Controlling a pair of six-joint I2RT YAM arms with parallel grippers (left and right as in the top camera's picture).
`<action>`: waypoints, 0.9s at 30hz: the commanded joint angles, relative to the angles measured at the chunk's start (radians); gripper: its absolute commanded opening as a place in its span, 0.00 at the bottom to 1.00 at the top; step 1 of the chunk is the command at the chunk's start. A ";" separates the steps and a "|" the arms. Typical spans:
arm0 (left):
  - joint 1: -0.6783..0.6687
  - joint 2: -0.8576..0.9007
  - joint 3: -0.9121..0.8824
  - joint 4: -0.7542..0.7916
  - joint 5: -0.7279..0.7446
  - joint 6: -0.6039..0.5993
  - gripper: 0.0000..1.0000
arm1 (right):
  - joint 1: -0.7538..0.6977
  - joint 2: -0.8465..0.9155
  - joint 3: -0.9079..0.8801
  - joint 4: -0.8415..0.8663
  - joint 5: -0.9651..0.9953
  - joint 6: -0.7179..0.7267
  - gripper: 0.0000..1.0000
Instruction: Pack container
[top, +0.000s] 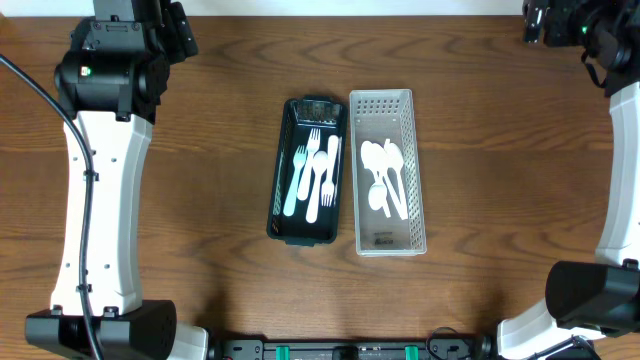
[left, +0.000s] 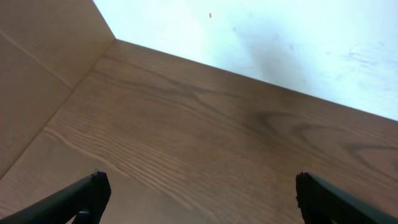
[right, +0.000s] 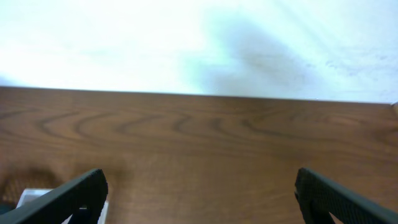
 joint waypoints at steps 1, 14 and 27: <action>0.001 -0.040 -0.001 -0.027 -0.012 0.013 0.98 | 0.005 -0.003 0.013 -0.007 0.053 -0.016 0.99; 0.011 -0.333 -0.339 0.124 -0.010 0.048 0.98 | -0.065 -0.003 0.010 -0.117 0.159 -0.043 0.99; 0.011 -0.834 -0.977 0.320 0.019 0.077 0.98 | -0.084 -0.228 -0.348 0.048 0.159 -0.046 0.99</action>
